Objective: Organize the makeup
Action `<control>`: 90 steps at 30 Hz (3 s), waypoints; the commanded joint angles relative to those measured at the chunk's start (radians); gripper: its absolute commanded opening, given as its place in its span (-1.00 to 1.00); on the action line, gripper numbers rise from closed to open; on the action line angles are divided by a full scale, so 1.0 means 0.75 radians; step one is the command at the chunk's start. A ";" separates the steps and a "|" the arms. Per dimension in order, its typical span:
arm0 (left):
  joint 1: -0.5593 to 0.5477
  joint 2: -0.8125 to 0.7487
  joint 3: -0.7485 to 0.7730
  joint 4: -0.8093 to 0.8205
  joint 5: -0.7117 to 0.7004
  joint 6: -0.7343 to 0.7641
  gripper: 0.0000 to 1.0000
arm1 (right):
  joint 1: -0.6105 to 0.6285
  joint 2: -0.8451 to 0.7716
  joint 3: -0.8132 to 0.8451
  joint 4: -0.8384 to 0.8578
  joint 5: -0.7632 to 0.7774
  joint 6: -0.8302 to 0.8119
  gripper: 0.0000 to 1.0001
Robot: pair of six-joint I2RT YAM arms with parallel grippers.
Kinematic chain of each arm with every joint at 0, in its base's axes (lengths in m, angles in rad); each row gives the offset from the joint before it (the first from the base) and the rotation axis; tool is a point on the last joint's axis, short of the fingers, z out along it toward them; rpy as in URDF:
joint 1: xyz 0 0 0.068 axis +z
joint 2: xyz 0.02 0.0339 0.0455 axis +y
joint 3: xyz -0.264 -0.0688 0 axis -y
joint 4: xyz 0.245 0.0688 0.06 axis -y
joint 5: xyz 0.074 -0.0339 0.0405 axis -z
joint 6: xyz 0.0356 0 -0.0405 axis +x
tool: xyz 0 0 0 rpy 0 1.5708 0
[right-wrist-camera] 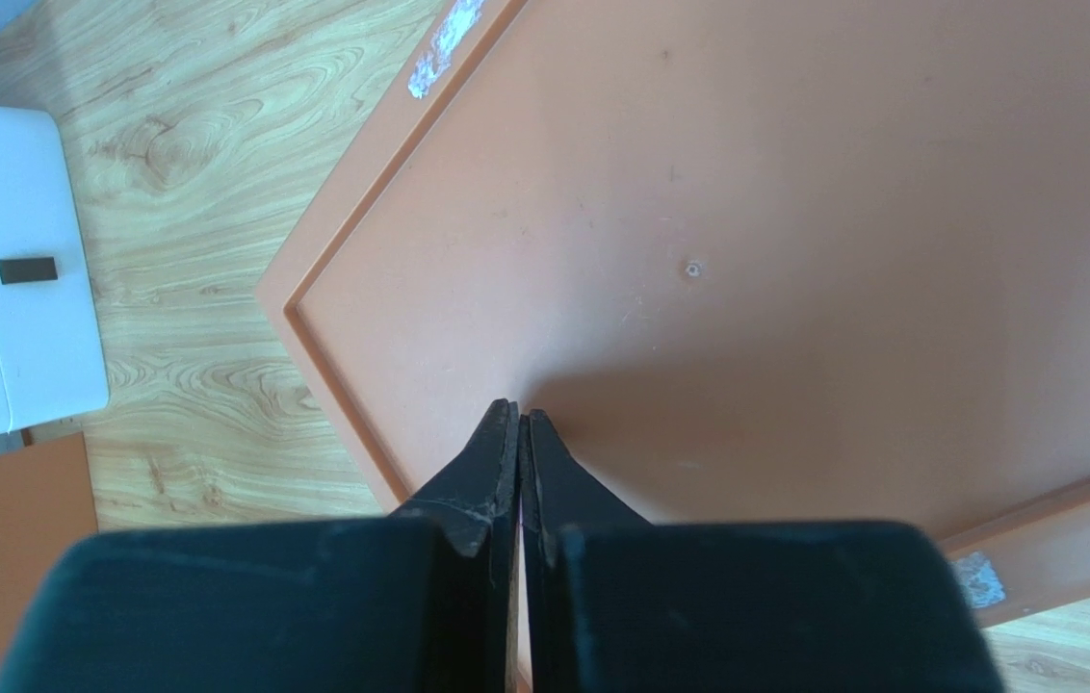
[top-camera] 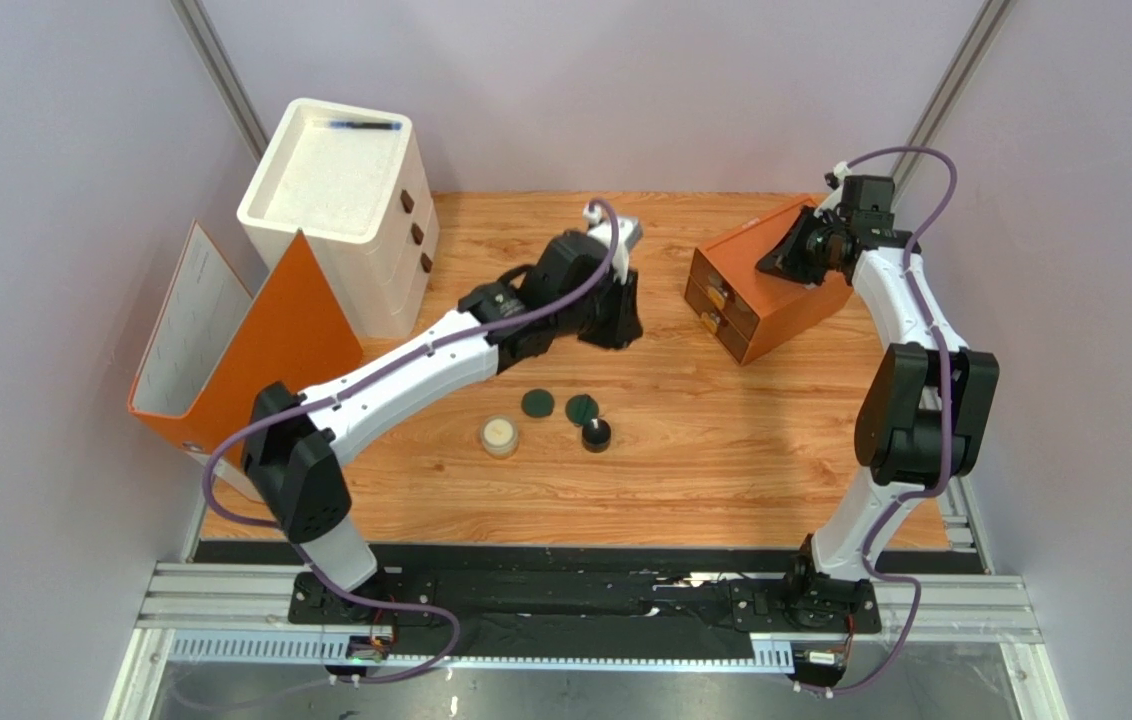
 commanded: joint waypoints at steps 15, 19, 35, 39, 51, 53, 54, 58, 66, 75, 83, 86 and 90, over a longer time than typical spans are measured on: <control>-0.002 0.153 -0.260 0.112 0.224 -0.098 0.07 | 0.020 0.057 -0.173 -0.343 0.076 -0.061 -0.89; 0.035 0.359 -0.030 0.244 0.334 -0.361 0.08 | 0.022 0.073 -0.171 -0.345 0.076 -0.059 -0.89; 0.057 0.889 0.508 0.474 0.265 -0.861 0.08 | 0.020 0.096 -0.148 -0.357 0.055 -0.061 -0.88; 0.057 0.971 0.625 0.464 0.242 -0.896 0.07 | 0.018 0.112 -0.136 -0.367 0.063 -0.061 -0.88; 0.055 1.068 0.772 0.282 0.191 -0.892 -0.06 | -0.005 0.143 -0.126 -0.380 0.055 -0.057 -0.90; 0.055 1.080 0.778 0.284 0.173 -0.894 -0.06 | -0.005 0.147 -0.123 -0.380 0.053 -0.055 -0.90; 0.055 1.088 0.788 0.280 0.169 -0.894 -0.07 | -0.005 0.149 -0.123 -0.378 0.053 -0.057 -0.90; 0.055 1.149 0.870 0.216 0.148 -0.898 -0.10 | -0.005 0.151 -0.121 -0.380 0.051 -0.055 -0.90; 0.055 1.211 0.938 0.136 0.120 -0.886 -0.13 | -0.007 0.151 -0.126 -0.382 0.055 -0.055 -0.90; 0.065 1.186 0.871 -0.027 0.116 -0.845 -0.39 | -0.009 0.159 -0.123 -0.384 0.064 -0.057 -0.90; 0.125 1.004 0.535 -0.001 0.089 -0.845 -0.45 | -0.009 0.159 -0.123 -0.384 0.064 -0.057 -0.90; 0.143 0.888 0.401 -0.027 0.030 -0.812 -0.46 | -0.009 0.157 -0.121 -0.384 0.061 -0.055 -0.90; 0.147 0.728 0.222 -0.070 -0.022 -0.818 -0.46 | -0.009 0.157 -0.123 -0.384 0.061 -0.053 -0.90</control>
